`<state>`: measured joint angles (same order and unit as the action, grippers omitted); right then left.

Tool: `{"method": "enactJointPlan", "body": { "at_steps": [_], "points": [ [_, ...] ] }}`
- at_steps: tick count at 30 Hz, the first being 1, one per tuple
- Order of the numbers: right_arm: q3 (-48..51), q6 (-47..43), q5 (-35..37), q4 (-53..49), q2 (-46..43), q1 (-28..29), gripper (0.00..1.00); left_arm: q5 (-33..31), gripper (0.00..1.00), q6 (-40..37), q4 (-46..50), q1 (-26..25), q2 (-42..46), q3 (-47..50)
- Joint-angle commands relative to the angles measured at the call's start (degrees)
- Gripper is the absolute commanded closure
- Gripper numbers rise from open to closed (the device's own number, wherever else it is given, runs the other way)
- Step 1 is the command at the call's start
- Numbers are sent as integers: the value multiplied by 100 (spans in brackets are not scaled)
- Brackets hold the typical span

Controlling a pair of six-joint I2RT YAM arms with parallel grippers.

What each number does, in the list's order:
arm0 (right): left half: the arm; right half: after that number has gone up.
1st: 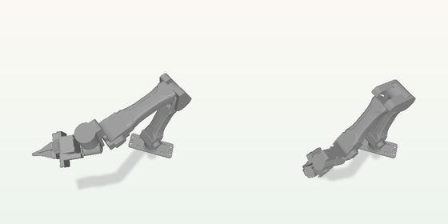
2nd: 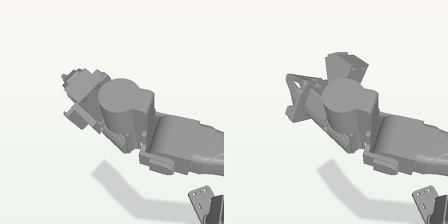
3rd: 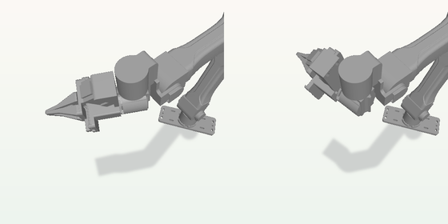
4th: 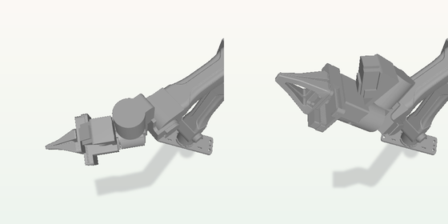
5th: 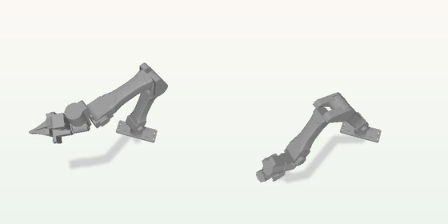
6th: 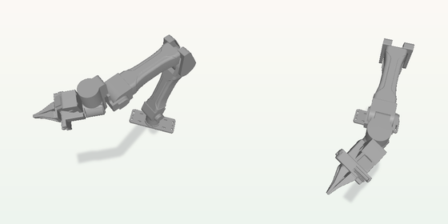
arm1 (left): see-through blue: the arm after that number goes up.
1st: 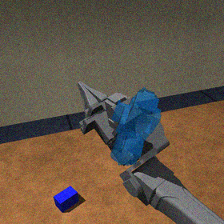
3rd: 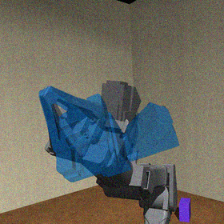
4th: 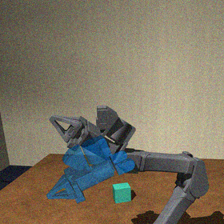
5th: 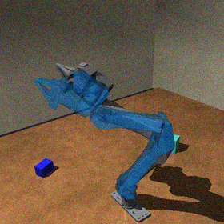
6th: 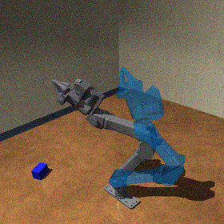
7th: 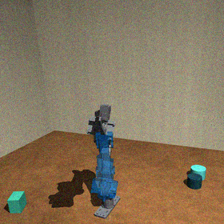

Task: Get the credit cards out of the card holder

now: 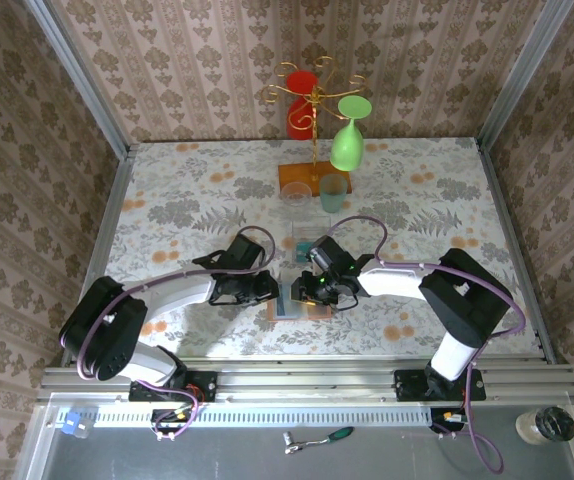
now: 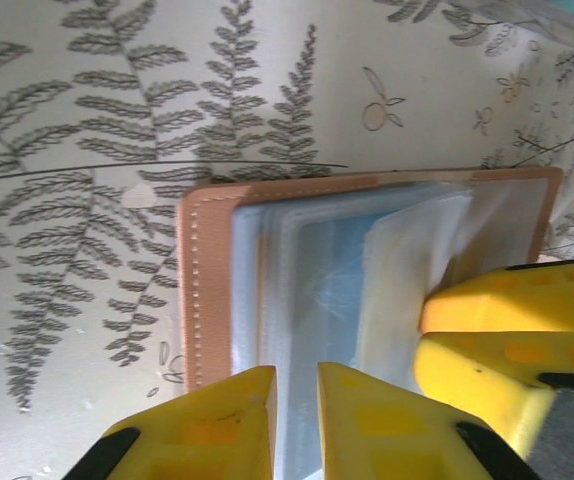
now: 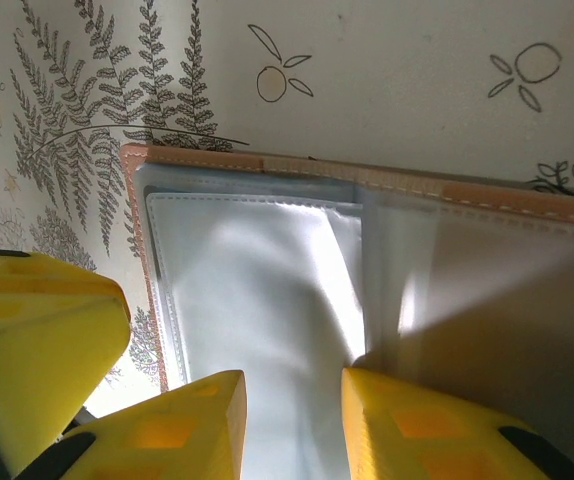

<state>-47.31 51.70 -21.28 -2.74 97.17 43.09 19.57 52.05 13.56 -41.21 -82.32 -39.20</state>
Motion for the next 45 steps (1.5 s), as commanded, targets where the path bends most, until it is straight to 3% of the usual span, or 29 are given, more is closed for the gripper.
{"method": "enactJointPlan", "body": {
  "at_steps": [1,28,45],
  "points": [
    [95,110,10,60,-113,-46,69,177,80,214,-313,-49,0,-23],
    [203,213,10,176,-193,-64,70,240,78,356,-565,-138,-292,77],
    [249,243,1,213,-218,-79,71,440,84,594,-1107,-175,-420,228]
  ]
}}
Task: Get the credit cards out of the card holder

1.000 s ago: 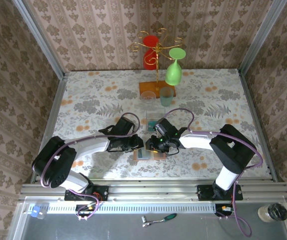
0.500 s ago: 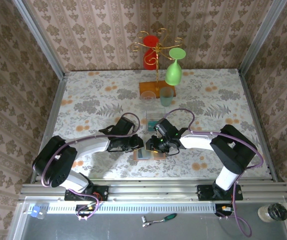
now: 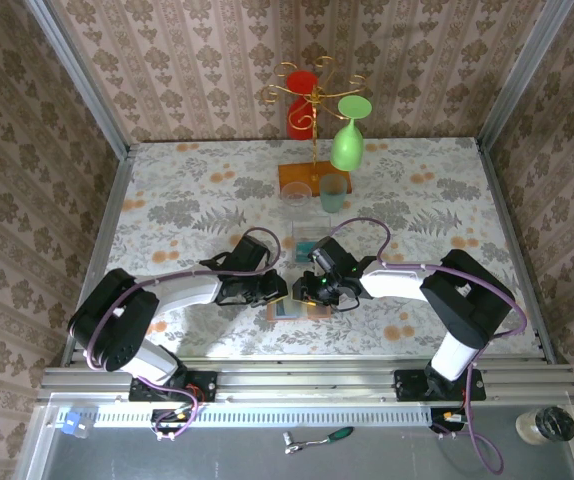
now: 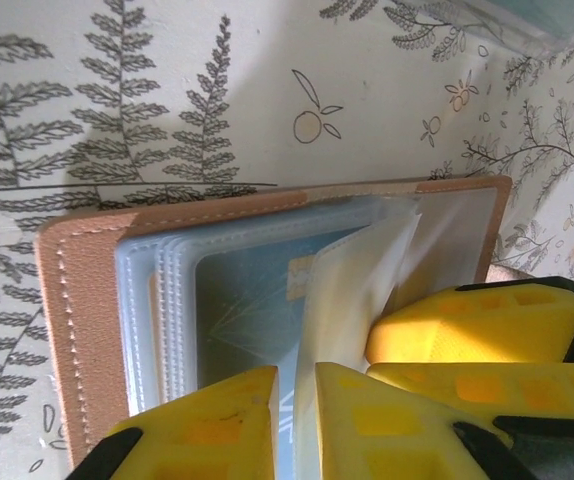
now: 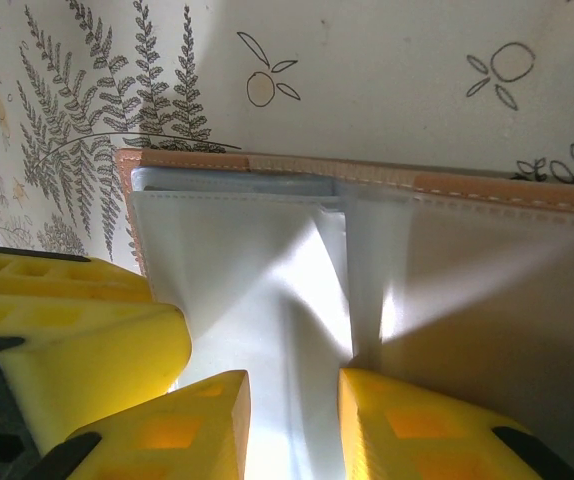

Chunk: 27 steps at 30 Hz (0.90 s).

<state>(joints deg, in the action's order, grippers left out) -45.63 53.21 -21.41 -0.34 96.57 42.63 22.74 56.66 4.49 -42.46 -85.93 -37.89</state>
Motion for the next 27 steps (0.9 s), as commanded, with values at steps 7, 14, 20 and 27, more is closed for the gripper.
{"method": "enactJointPlan", "body": {
  "at_steps": [7,14,20,27],
  "points": [
    [72,113,65,-66,-389,-36,70,186,85,196,-267,-59,22,73],
    [93,18,211,-375,-851,-172,70,182,85,178,-168,-145,16,-98],
    [229,-63,260,-558,-1235,-389,70,183,85,155,-106,-264,-163,-334],
    [420,-143,246,-666,-1590,-648,69,195,82,121,-46,-437,-458,-692]
  ]
}}
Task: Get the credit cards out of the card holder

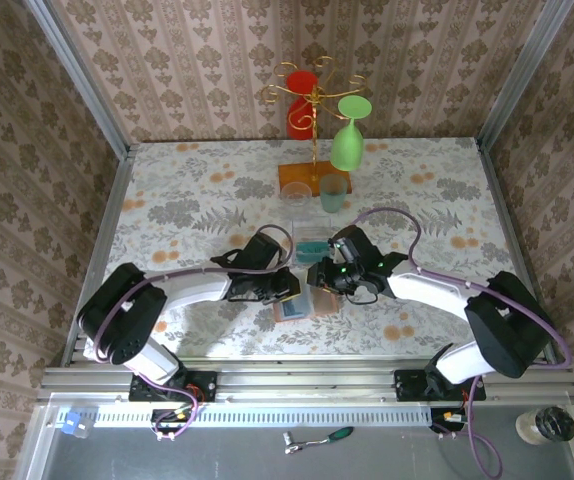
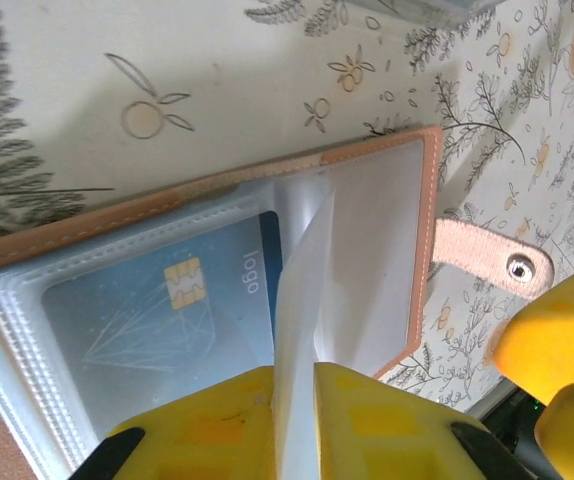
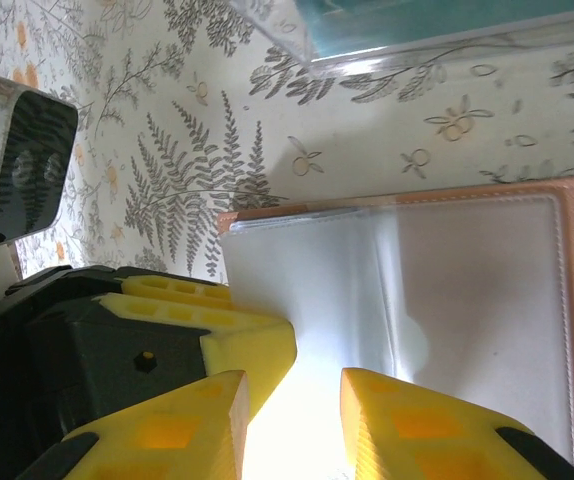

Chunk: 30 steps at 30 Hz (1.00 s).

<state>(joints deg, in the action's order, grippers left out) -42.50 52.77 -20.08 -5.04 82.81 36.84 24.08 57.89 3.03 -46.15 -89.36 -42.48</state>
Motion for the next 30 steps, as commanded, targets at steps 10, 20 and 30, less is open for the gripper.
{"method": "enactJointPlan", "body": {
  "at_steps": [10,20,30],
  "points": [
    [285,-248,82,-404,-585,-368,69,51,70,-32,267,-243,-435,-833],
    [304,-560,199,-909,-963,-741,68,141,61,-50,311,-402,-890,-1329],
    [312,-792,179,-1218,-1189,-1106,66,291,53,7,151,-661,-1632,-1733]
  ]
}}
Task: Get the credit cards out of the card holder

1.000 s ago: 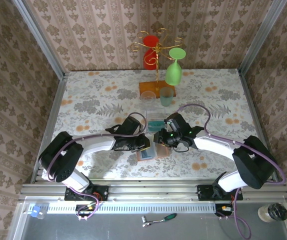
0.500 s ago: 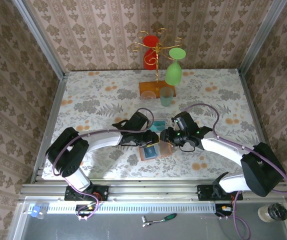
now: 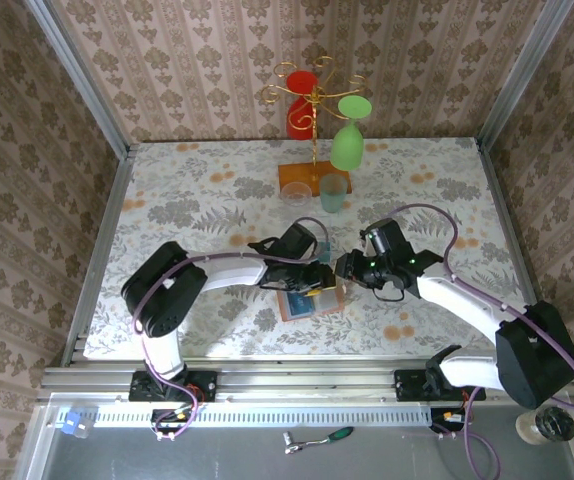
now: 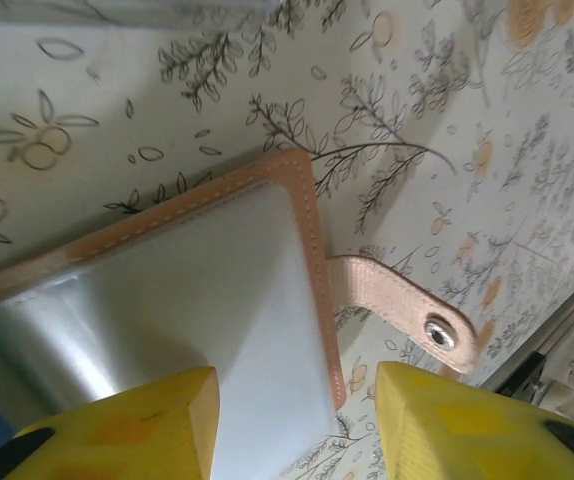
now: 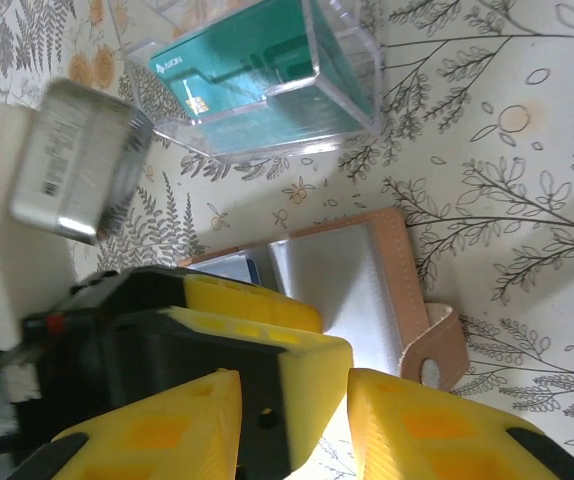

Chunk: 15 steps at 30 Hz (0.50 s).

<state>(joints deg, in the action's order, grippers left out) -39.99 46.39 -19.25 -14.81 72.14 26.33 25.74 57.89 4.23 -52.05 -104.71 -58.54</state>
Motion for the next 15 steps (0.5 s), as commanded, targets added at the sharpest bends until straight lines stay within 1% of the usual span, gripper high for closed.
{"method": "enactJointPlan", "body": {
  "at_steps": [1,6,15],
  "points": [
    [55,-157,90,-243,-121,-65,66,116,52,3,46,-77,-115,-124],
    [42,-145,86,-210,-82,-66,65,59,50,-191,408,-111,-69,-115],
    [14,-80,122,-162,-64,-66,65,76,50,-568,895,-129,210,28]
  ]
}}
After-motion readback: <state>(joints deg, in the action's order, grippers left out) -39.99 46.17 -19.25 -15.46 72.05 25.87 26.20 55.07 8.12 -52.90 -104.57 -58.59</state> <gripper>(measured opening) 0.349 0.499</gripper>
